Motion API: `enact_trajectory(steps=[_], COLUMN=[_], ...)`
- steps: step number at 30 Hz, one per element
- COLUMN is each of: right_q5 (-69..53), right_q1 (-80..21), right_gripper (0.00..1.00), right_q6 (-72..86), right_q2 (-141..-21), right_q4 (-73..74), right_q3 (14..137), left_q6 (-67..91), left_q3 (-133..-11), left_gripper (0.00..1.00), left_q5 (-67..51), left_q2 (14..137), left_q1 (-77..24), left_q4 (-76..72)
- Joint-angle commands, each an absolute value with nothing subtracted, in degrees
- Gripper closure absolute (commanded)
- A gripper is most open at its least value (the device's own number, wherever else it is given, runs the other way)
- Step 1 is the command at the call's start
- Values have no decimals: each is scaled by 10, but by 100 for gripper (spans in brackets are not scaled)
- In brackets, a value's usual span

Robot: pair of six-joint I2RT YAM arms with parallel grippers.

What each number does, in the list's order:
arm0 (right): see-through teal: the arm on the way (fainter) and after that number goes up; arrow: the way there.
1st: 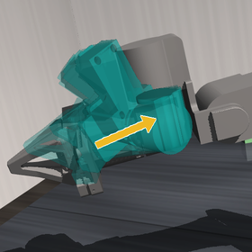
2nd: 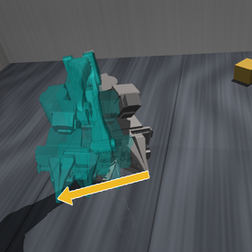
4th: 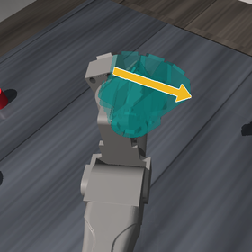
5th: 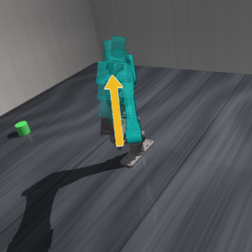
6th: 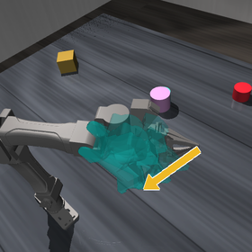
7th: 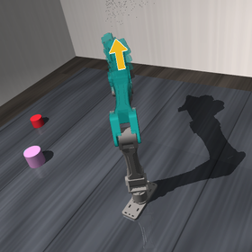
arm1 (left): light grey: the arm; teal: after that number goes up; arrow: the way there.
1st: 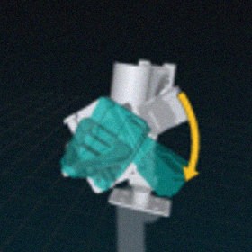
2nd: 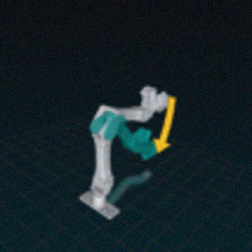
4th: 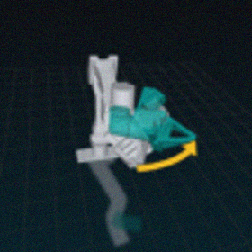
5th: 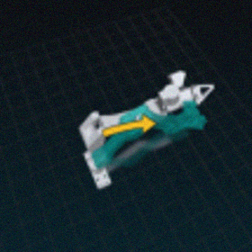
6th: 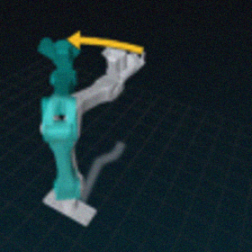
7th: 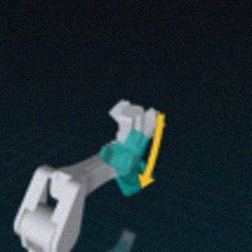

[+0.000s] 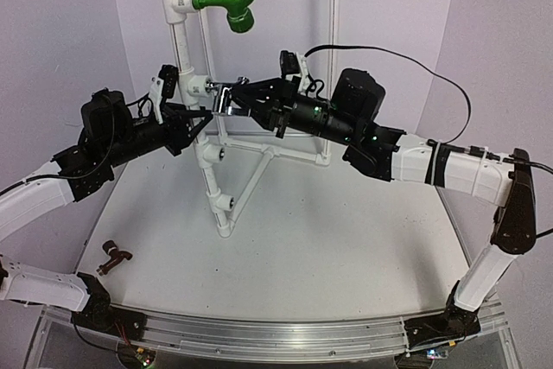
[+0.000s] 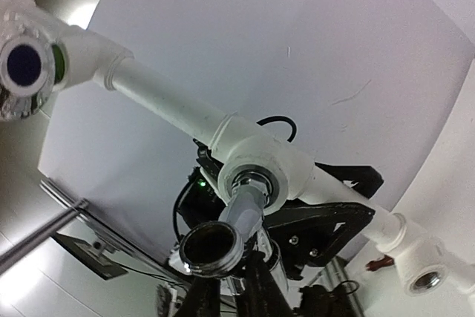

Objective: Install the water faucets

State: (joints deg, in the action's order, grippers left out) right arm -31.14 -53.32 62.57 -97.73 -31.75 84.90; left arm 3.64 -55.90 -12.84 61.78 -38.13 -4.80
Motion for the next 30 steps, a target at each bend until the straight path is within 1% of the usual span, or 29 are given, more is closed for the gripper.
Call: enact_trajectory(steps=[1, 4, 6, 7, 9, 11, 13, 16, 20, 22, 24, 26, 30], right_q5=[-278, -267, -240, -222, -170, -117, -109, -161, -203, -209, -220, -232, -227], right_q1=[-535, -534, -534, -534, -534, -534, -534, -534, -537, -542, -554, -574, -595], right_gripper=[72, 52, 37, 31, 20, 15, 13, 12, 11, 11, 14, 14, 10], right_q6=[735, 646, 550, 498, 387, 275, 149, -46, -300, -395, -476, -547, -651], right_q2=[-970, -943, -917, -902, -868, -835, -814, -802, -813, -815, -819, -821, -841], right_q4=[-354, -303, -246, -232, -219, -211, -208, -198, -133, -129, -128, -118, -116], right_q3=[861, 854, 851, 843, 813, 794, 783, 786, 817, 815, 818, 819, 823], left_q6=[137, 138, 138, 137, 135, 134, 134, 134, 132, 131, 130, 130, 130], left_q3=[-552, -550, -548, -548, -547, -547, -546, -547, -550, -551, -553, -553, -557], left_gripper=[100, 100, 100, 100, 100, 100, 100, 100, 100, 100, 100, 100, 100], left_q5=[-138, -138, -140, -142, -149, -152, -152, -154, -156, -154, -151, -148, -146], left_q2=[635, 630, 626, 625, 623, 623, 622, 624, 629, 630, 630, 630, 633], left_q1=[-389, -390, -389, -390, -389, -389, -389, -390, -389, -389, -389, -390, -389], left_q4=[65, 65, 65, 65, 65, 65, 65, 65, 66, 66, 67, 68, 71])
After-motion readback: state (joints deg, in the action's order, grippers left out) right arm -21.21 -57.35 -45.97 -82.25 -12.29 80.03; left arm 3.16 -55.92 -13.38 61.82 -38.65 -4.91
